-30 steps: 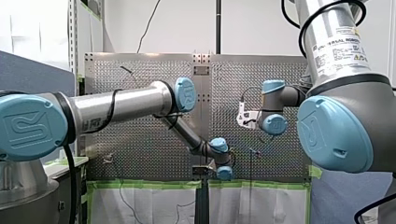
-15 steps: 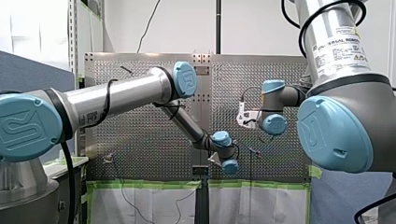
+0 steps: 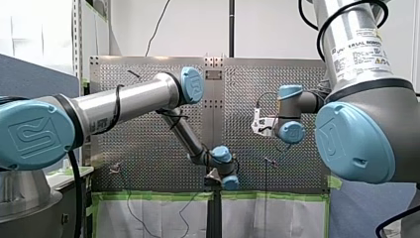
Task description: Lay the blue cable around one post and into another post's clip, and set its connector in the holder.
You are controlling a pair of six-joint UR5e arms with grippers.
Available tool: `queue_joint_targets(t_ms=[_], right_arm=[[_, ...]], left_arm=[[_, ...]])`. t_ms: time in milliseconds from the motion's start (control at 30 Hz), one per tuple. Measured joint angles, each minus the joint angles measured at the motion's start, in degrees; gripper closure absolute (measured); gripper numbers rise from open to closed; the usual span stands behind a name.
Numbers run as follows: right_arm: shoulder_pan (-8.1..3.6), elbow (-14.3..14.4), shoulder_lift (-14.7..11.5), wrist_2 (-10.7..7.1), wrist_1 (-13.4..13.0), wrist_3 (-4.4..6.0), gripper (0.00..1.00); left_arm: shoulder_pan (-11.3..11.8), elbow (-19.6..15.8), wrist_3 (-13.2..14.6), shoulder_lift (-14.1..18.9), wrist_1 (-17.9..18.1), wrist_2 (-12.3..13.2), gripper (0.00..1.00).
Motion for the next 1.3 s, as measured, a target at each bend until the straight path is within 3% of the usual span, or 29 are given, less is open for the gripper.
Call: queue_joint_targets(t_ms=[233,700,1067,1300], right_arm=[[-0.30,0.00,0.00,0.00,0.10,0.05,0.00],[-0.38,0.00,0.00,0.00,0.45,0.05,0.00],[-0.36,0.04,0.00,0.00,0.62,0.06,0.00],[-0.36,0.01,0.00,0.00,0.70,0.05,0.00]], left_arm=[[0.87,-3.51,0.01,0.81,3.50,0.54,0.67],[3.07,-10.28,3.98,6.97,6.80,1.08,0.67],[6.37,-15.65,6.01,12.03,11.53,2.26,0.67],[6.65,-18.80,6.60,12.87,13.07,2.27,0.67]])
